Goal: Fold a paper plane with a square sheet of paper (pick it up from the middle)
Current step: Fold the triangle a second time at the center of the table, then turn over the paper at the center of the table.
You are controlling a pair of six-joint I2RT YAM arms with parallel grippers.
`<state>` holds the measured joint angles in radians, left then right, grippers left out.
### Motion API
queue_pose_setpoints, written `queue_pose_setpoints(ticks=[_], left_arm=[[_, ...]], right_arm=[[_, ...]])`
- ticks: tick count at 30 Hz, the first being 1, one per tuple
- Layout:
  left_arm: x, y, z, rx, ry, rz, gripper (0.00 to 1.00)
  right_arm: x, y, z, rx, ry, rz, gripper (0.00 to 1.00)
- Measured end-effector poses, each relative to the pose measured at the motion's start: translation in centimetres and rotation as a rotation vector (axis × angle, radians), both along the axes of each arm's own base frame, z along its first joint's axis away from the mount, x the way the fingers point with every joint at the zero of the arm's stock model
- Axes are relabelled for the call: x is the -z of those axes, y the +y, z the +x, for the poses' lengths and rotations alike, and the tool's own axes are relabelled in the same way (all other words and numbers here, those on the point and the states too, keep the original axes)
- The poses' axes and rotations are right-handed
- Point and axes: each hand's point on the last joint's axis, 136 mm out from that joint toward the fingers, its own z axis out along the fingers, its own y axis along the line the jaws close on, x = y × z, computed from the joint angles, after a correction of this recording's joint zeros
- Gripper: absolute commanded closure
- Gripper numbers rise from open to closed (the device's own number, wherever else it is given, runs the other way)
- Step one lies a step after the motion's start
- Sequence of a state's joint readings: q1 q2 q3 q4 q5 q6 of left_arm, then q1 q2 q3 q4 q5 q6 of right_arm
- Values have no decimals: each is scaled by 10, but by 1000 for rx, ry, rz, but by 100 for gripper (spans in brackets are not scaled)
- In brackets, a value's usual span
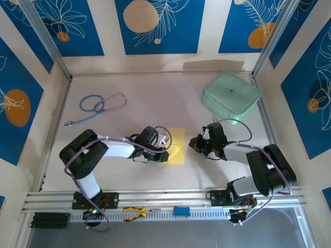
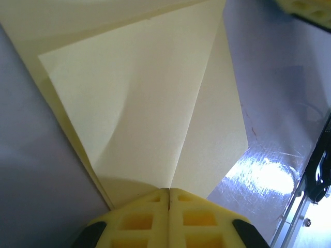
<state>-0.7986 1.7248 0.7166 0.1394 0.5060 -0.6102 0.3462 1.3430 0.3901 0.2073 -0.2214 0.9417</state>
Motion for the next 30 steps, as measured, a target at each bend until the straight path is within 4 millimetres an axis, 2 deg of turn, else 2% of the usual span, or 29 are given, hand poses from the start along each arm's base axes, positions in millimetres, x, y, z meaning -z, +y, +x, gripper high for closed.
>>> queue_pose_setpoints(ticks=[3,5,7,11,14,17,22,30], left_arm=[[-1,2,-1,-11,14,6,100],[-3,5,-4,-23,34,16,95],[-11,6,-5,-36,38,14,89],[-38,5,2,-52,-14,-6,82],[-58,-2,14,-48,-69,-23,82],[-68,-10,24,-33,-100,-34,83],[-55,-16,31,-2,-89,-2,87],[-23,-2,34,9,-56,98,94]], right_arm=[[-26,9,-6,-34,-77,12,98],[-33,16,-15,-66,-90,12,96],[-33,22,-27,-95,-72,2,90],[-26,33,-52,-134,-10,-16,77],[-18,40,-70,-161,38,-29,74],[-10,45,-83,-176,81,-55,72],[5,46,-95,-151,151,-99,67],[18,47,-102,-112,221,-158,65]])
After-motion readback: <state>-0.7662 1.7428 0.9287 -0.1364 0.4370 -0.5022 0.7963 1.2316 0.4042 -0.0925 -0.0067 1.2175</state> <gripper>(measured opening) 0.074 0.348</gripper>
